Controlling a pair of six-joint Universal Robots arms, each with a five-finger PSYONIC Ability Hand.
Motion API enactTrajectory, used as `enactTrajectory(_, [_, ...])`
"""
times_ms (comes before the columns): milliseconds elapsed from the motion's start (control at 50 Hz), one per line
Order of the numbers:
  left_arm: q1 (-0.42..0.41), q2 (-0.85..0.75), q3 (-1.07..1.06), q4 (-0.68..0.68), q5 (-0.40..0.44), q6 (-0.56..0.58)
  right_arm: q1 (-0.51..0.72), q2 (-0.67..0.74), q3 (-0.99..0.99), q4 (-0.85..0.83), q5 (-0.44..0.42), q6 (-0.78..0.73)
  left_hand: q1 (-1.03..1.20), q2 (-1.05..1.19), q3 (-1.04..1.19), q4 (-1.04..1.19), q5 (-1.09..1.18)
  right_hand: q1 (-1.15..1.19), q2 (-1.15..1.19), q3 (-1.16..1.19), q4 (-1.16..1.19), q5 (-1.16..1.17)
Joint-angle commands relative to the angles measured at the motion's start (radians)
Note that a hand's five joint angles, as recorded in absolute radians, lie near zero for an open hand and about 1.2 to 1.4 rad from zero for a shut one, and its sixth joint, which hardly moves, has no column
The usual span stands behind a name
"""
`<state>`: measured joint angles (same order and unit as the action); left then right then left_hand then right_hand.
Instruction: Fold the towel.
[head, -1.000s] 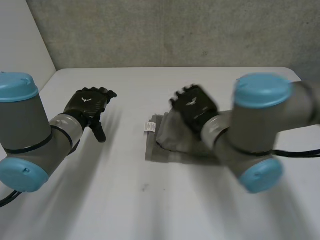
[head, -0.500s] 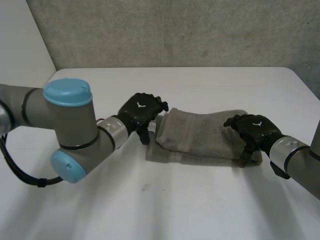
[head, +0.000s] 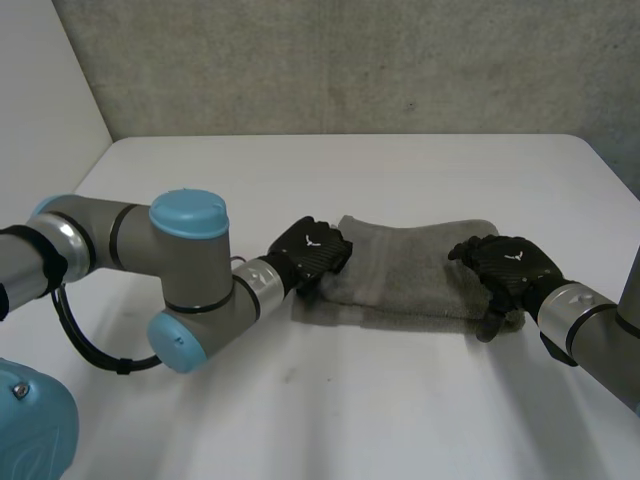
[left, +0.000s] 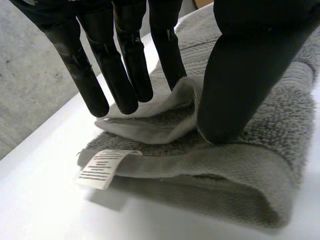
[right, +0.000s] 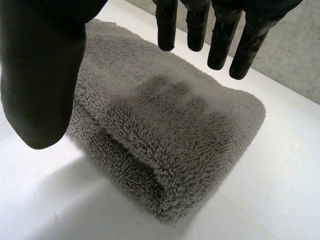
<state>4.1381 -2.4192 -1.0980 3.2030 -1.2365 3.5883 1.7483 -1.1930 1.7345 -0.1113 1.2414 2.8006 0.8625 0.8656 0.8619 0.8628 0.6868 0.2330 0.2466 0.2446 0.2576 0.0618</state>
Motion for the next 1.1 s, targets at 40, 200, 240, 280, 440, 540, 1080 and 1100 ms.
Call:
enactTrajectory(40, [-0.024, 0.002, -0.008, 0.000, -0.003, 0.001, 0.000, 0.000, -0.001, -0.001, 0.003, 0.000, 0.493, 0.490, 0.494, 0.493, 0.494, -0.058, -0.072, -0.070, -0.083, -0.062])
enactTrajectory(200, [-0.022, 0.081, -0.092, -0.002, -0.032, -0.002, 0.002, -0.008, 0.022, 0.001, 0.003, 0.000, 0.534, 0.531, 0.534, 0.533, 0.535, -0.058, -0.072, -0.070, -0.083, -0.062])
enactTrajectory(240, [-0.022, 0.110, -0.130, 0.000, -0.041, 0.000, 0.002, -0.011, 0.034, 0.001, 0.003, 0.000, 0.534, 0.531, 0.534, 0.533, 0.535, -0.058, -0.072, -0.070, -0.083, -0.062])
enactTrajectory(280, [-0.022, 0.140, -0.167, 0.005, -0.055, 0.000, 0.002, -0.017, 0.043, 0.001, 0.003, -0.001, 0.534, 0.531, 0.534, 0.533, 0.535, -0.058, -0.072, -0.070, -0.083, -0.062])
enactTrajectory(440, [-0.021, 0.235, -0.324, 0.070, -0.089, 0.001, -0.001, -0.031, 0.072, -0.039, 0.013, -0.036, 0.534, 0.531, 0.534, 0.533, 0.535, 0.080, 0.066, 0.068, 0.055, 0.077])
enactTrajectory(540, [-0.024, 0.229, -0.342, 0.074, -0.087, 0.001, -0.023, -0.025, 0.085, -0.059, 0.018, -0.111, 0.534, 0.531, 0.534, 0.533, 0.535, 0.271, 0.258, 0.260, 0.247, 0.268])
enactTrajectory(1080, [0.069, 0.390, -0.353, 0.064, -0.256, -0.016, 0.063, 0.056, -0.094, -0.148, 0.165, -0.412, -0.584, -0.587, -0.584, -0.585, -0.583, 1.163, 1.150, 1.152, 1.139, 1.160])
enactTrajectory(1100, [0.077, 0.408, -0.362, 0.064, -0.255, -0.014, 0.124, 0.058, -0.137, -0.146, 0.171, -0.427, -0.587, -0.590, -0.587, -0.588, -0.586, 1.163, 1.150, 1.152, 1.139, 1.160])
